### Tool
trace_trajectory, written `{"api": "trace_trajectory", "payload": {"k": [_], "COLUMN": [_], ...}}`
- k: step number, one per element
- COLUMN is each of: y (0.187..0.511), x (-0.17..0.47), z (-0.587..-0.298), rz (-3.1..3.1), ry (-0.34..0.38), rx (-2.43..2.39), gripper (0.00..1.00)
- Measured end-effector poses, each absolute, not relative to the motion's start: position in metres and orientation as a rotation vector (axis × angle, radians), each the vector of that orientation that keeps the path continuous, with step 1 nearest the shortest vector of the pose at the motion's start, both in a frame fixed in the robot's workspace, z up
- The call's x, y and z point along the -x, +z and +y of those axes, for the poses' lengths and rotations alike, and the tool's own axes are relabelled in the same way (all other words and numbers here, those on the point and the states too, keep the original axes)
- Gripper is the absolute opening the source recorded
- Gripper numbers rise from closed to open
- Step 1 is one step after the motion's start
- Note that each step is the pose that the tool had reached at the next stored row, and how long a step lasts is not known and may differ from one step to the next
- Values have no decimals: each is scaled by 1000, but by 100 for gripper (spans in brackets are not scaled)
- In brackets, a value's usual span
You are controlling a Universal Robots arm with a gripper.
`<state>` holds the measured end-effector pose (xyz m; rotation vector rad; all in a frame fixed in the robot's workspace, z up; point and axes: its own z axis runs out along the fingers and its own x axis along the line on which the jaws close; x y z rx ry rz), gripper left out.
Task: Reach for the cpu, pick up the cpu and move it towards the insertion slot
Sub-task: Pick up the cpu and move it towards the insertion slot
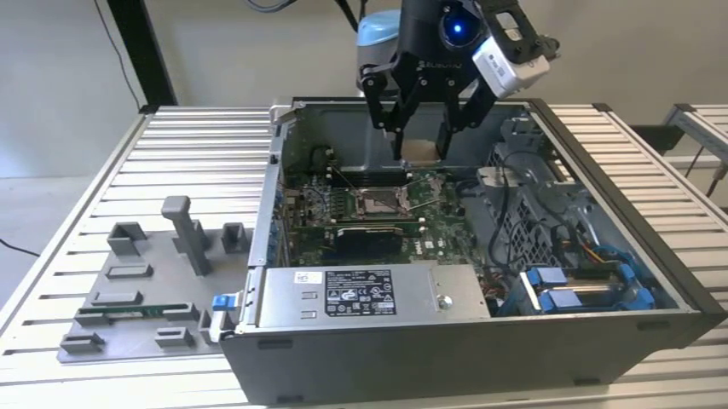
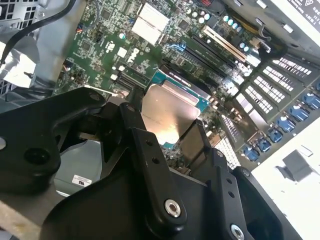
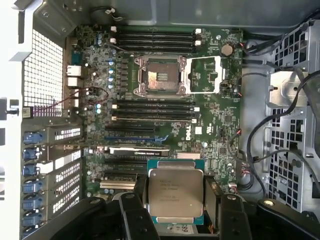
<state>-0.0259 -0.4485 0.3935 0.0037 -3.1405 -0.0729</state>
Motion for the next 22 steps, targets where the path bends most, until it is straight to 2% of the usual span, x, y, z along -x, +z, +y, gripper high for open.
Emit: {"api": "trace_trajectory", "payload": {"k": [22], "y": [393], "x": [31], "z": [-420], "rz": [-3141], "ry": [-73], "rx": [-4], "gripper": [0]}}
